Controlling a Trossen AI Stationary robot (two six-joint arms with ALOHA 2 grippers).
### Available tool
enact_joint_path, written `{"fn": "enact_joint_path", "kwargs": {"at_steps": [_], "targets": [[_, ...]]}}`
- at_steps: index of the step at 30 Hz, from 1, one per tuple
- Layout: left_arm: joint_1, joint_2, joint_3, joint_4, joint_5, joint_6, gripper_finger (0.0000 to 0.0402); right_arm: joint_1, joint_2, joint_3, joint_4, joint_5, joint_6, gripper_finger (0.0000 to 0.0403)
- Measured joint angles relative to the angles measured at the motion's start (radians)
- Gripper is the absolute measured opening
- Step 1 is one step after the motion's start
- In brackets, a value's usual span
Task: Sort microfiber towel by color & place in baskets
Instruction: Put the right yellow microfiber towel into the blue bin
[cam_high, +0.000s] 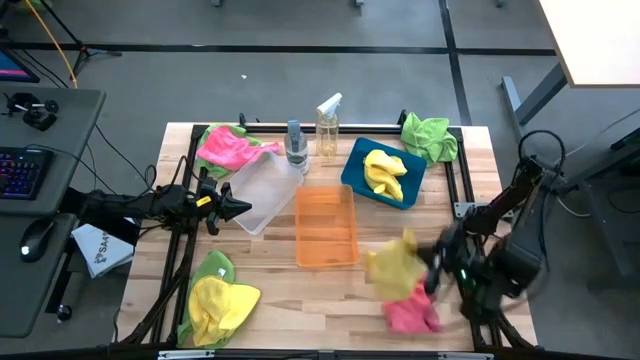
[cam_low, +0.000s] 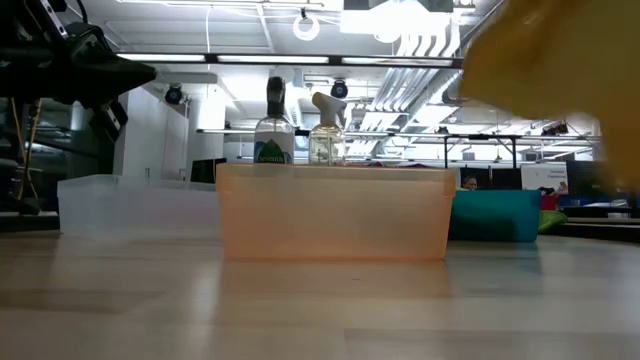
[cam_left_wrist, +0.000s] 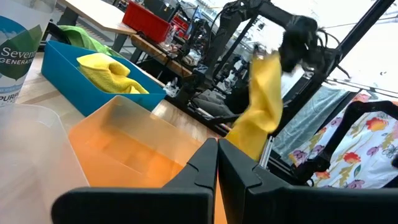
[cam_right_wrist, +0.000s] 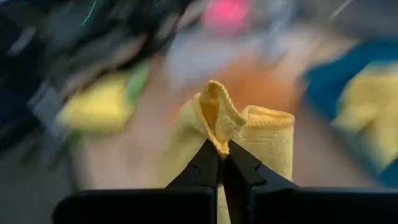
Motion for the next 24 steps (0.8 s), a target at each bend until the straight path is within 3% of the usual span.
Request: {"fn": "enact_joint_path", "kwargs": {"at_steps": [4,9,13,19,24], "targets": [[0.0,0.0,0.0,0.0,0.0,0.0,0.0001,-0.214,-0.005,0.036,-0.215,0.116,0.063,0.0],[0.0,0.0,0.0,0.0,0.0,0.001,0.0001,-0.485,-0.073,-0.012,-0.182,0.208,-0.059,0.0],[0.0,0.0,0.0,0.0,0.0,0.001,0.0001,-0.627,-0.125,-0.017,-0.161,0.261,-0.132,0.0],[0.0,0.0,0.0,0.0,0.0,0.0,0.0001,-0.739,-0.144,-0.022,0.026,0.164,-0.383,0.0],[0.0,0.0,0.0,0.0,0.0,0.0,0.0001,-0.772,-0.14,-0.149,0.41,0.072,-0.604,0.0]]}}
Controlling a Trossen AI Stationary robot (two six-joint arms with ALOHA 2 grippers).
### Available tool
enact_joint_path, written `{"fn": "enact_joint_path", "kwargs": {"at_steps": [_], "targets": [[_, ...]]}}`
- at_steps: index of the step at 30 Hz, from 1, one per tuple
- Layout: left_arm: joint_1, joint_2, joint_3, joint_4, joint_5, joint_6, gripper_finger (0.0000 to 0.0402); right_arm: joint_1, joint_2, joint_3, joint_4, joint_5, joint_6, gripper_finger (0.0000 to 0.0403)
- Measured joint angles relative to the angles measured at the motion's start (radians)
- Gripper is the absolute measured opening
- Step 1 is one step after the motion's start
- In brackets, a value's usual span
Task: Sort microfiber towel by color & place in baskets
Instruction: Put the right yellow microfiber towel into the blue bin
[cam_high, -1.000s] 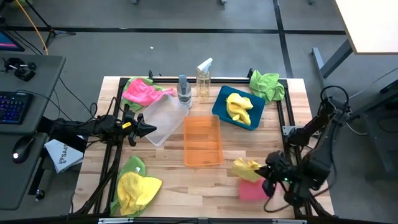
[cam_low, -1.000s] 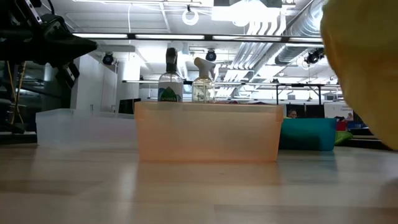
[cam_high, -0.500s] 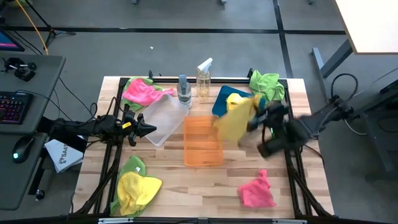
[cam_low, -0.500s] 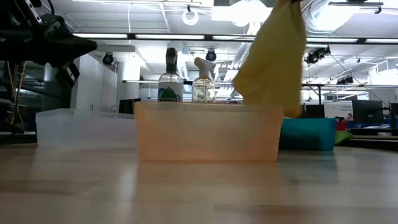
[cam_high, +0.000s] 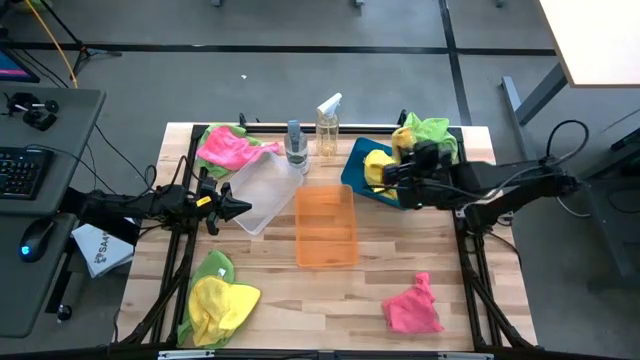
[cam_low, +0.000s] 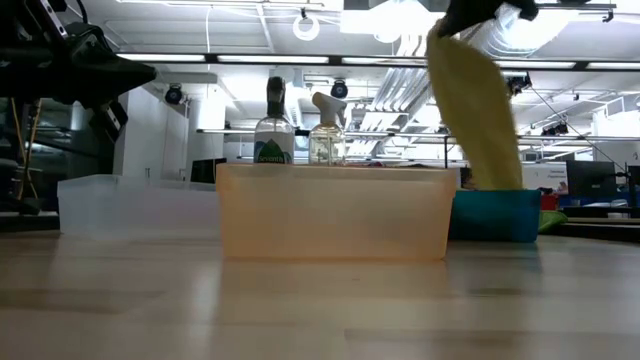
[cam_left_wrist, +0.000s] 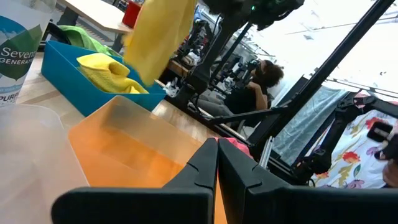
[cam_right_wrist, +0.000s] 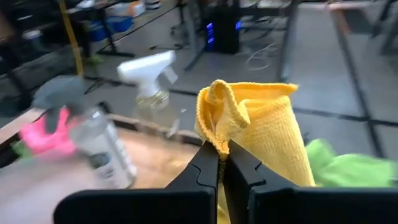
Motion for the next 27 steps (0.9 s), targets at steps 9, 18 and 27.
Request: {"fn": "enact_joint_path", "kwargs": {"at_steps": [9,18,27], "targets": [[0.0,0.0,0.0,0.0,0.0,0.001,0.0001,-0.216,-0.014,-0.173,0.328,-0.14,-0.21,0.0],[0.0,0.0,0.0,0.0,0.0,0.001,0.0001,-0.406,0.059,-0.171,0.472,-0.45,-0.427,0.0],[0.0,0.0,0.0,0.0,0.0,0.0,0.0001,-0.444,0.205,-0.277,0.43,-0.583,-0.249,0.0]]}}
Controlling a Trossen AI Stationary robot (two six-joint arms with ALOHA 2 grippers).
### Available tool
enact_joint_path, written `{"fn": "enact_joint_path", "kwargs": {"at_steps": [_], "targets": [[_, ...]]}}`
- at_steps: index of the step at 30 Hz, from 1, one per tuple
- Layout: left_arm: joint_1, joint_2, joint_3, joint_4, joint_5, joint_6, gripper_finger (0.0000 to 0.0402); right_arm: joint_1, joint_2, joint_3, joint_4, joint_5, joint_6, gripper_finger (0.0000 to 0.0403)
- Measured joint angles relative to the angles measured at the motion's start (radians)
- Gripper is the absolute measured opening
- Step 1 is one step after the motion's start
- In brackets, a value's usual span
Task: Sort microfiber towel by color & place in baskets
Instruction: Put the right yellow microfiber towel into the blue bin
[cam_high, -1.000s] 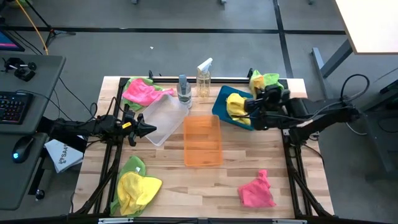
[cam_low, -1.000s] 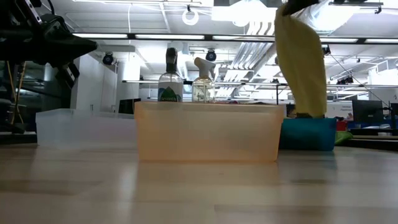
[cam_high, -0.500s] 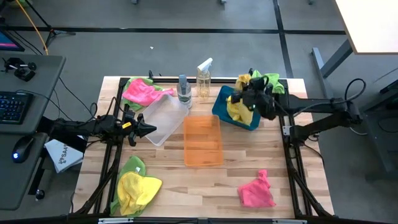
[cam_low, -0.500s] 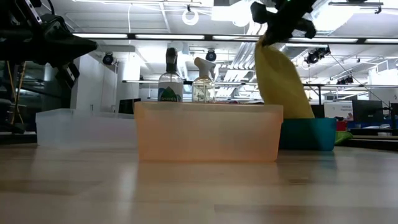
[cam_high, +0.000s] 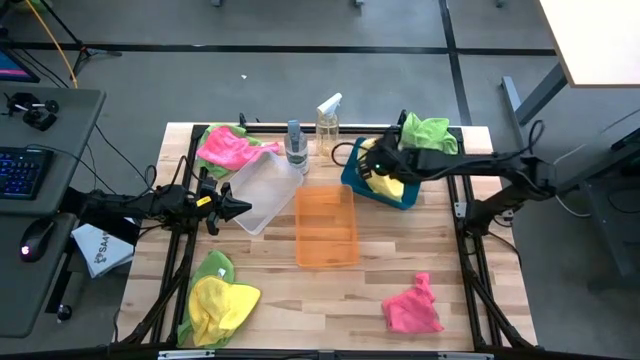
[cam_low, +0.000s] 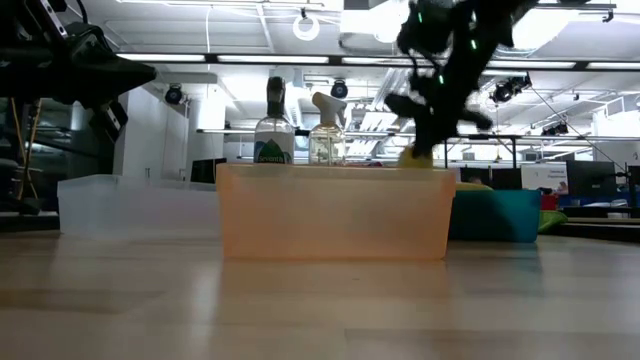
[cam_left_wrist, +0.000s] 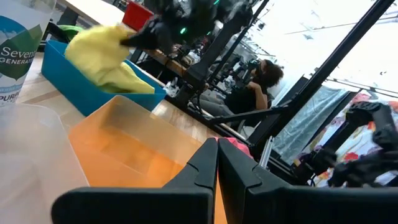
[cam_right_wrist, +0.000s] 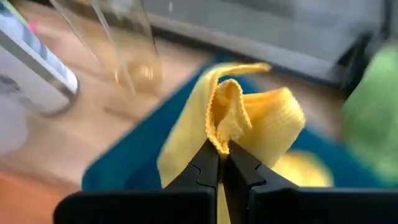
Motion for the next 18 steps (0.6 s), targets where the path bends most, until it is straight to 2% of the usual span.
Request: {"fn": "enact_joint_path", "kwargs": {"at_steps": [4,8,11,14,18], "targets": [[0.0,0.0,0.0,0.0,0.0,0.0,0.0001,-0.033,-0.021,-0.15,0.092,-0.112,0.123,0.0],[0.0,0.0,0.0,0.0,0.0,0.0,0.0001,-0.068,-0.065,-0.22,0.117,-0.225,0.212,0.0],[0.0,0.0,0.0,0.0,0.0,0.0,0.0001,-0.097,-0.063,-0.25,0.119,-0.319,0.221,0.0007],[0.0,0.0,0.0,0.0,0.0,0.002,0.0001,-0.114,-0.065,-0.248,0.106,-0.364,0.192,0.0035],[0.0,0.0,0.0,0.0,0.0,0.001,0.0001,-0.124,-0.072,-0.185,0.041,-0.374,0.115,0.0103]]}}
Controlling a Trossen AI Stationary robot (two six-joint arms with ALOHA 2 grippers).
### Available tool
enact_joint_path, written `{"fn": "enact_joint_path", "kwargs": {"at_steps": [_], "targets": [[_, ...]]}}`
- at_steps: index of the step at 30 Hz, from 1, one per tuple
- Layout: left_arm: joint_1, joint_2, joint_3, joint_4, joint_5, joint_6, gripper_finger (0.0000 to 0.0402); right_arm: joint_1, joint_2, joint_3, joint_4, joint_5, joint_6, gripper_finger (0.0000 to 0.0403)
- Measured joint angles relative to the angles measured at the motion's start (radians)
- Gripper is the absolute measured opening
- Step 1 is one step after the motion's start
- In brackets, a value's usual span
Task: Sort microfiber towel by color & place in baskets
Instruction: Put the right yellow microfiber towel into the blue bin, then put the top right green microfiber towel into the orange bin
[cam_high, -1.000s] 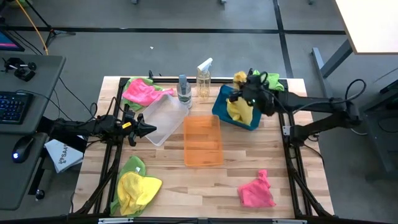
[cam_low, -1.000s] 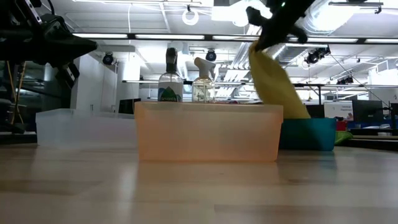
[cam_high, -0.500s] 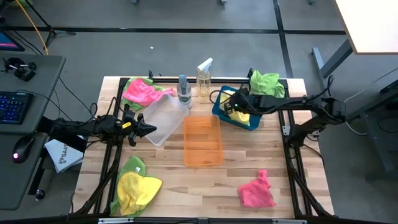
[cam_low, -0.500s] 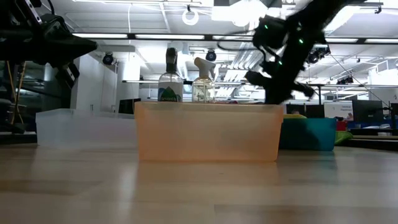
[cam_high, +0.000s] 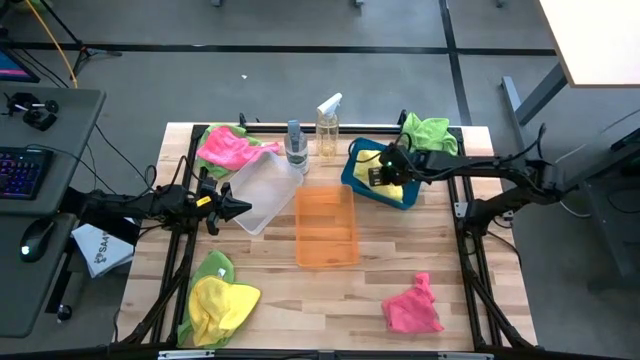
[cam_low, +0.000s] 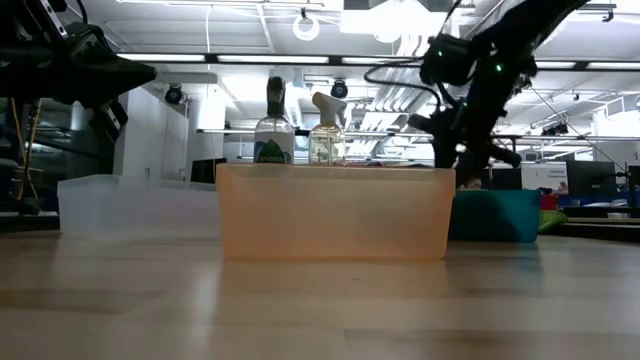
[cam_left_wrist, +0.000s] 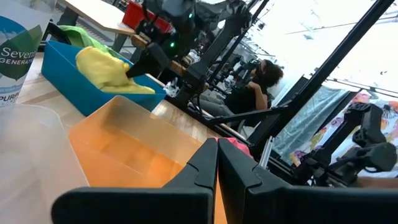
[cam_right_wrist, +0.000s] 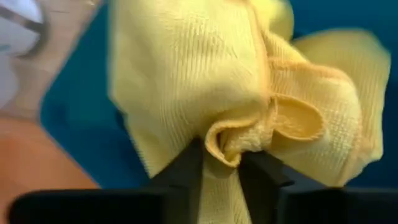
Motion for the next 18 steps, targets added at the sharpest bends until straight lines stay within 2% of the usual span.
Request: {"fn": "enact_joint_path", "kwargs": {"at_steps": [5,9,11,14,18], "targets": [[0.0,0.0,0.0,0.0,0.0,-0.001,0.0001,-0.001,0.0,0.151,-0.201,0.051,-0.15,0.0197],[0.0,0.0,0.0,0.0,0.0,-0.001,0.0001,-0.001,0.0,0.296,-0.384,0.101,-0.242,0.0245],[0.0,0.0,0.0,0.0,0.0,0.0,0.0001,-0.001,0.0,0.359,-0.466,0.132,-0.258,0.0257],[0.0,0.0,0.0,0.0,0.0,-0.001,0.0001,-0.001,0.0,0.415,-0.575,0.229,-0.198,0.0262],[0.0,0.0,0.0,0.0,0.0,-0.001,0.0001,-0.043,-0.009,0.4,-0.614,0.283,-0.11,0.0263]]}}
